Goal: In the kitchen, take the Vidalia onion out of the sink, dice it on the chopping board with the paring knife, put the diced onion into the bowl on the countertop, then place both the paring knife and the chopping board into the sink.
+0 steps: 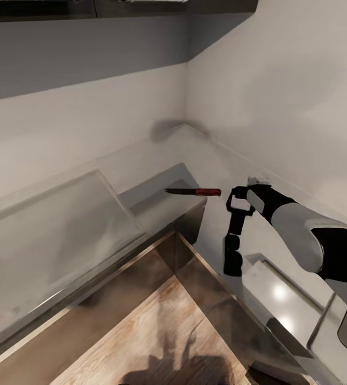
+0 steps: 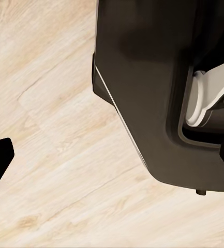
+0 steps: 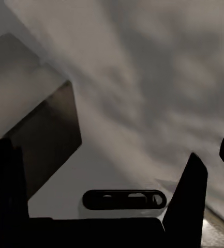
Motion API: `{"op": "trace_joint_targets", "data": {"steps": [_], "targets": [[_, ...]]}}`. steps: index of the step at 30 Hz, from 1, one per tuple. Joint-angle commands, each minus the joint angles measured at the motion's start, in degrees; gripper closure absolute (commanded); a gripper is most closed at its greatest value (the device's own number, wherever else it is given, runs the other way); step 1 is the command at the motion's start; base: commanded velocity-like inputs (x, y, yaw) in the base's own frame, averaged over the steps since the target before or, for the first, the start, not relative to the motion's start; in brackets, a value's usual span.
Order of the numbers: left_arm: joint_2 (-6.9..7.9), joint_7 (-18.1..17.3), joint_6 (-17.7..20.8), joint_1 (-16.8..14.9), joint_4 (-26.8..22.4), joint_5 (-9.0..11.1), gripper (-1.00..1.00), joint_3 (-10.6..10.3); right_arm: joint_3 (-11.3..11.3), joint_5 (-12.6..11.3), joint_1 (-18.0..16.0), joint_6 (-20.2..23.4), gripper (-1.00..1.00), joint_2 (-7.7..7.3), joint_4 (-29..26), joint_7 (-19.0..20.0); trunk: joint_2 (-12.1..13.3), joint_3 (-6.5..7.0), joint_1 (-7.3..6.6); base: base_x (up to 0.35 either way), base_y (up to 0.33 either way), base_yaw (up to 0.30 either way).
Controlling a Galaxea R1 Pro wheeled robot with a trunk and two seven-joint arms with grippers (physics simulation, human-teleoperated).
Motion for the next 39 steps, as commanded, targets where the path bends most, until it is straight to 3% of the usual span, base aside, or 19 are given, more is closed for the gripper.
{"op": "trace_joint_targets", "data": {"steps": [1,6,10,14,16,18,23,27,31,39], "targets": [[0.06,0.3,-0.1,0.0,-0.1,0.5,-1.0,-0.5,0.3,-0.4,0.0,0.5,-1.0,0.02,-0.4,-0.2,-0.1,-0.08,0.03,-0.023,0.011,-0.011],[0.06,0.3,-0.1,0.0,-0.1,0.5,-1.0,-0.4,0.3,-0.5,0.0,0.9,-1.0,-0.08,-2.0,-0.2,-0.1,-0.08,0.03,-0.009,0.004,-0.005],[0.06,0.3,-0.1,0.0,-0.1,0.5,-1.0,-0.4,0.5,-0.6,0.0,4.7,-1.0,-0.21,-11.6,1.0,-0.1,-0.08,0.03,-0.001,0.0,0.0],[0.06,0.3,-0.1,-0.2,-0.3,0.4,-1.0,-0.4,0.8,-0.7,0.0,18.5,-1.0,-1.83,-26.0,10.4,-0.1,-0.08,0.03,0.0,0.0,0.0],[0.06,0.3,-0.1,-0.2,-0.3,0.4,-1.0,-0.4,1.3,-0.7,0.0,21.3,-1.0,-2.53,-29.0,15.9,-0.1,-0.08,0.03,0.0,0.0,0.0],[0.06,0.3,-0.1,-0.2,-0.3,0.4,-1.0,-0.4,3.7,-0.2,0.0,23.0,-1.0,-3.54,-31.0,23.5,-0.1,-0.08,0.03,0.0,0.0,0.0],[0.06,0.3,-0.2,-0.3,-0.5,0.4,-1.0,-0.4,12.0,2.9,0.0,23.9,-1.0,-5.65,-31.5,36.1,-0.1,-0.08,0.03,0.0,0.0,0.0],[-0.13,0.3,-0.2,-0.3,-0.3,0.4,-1.0,-0.4,14.6,4.6,0.0,23.2,-1.0,-6.34,-28.0,43.3,-0.1,-0.08,0.03,0.0,0.0,0.0],[-0.25,0.3,-0.2,-0.3,-0.2,0.5,-1.0,-0.4,15.7,5.0,0.0,20.4,-1.0,-6.42,-25.1,45.9,-0.1,-0.08,0.03,0.0,0.0,0.0],[-0.29,0.3,-0.1,-0.3,-0.2,0.5,-1.0,-0.4,20.6,5.1,0.0,17.0,-1.0,-6.2,-20.5,46.9,-0.1,-0.08,0.03,0.0,0.0,0.0]]}}
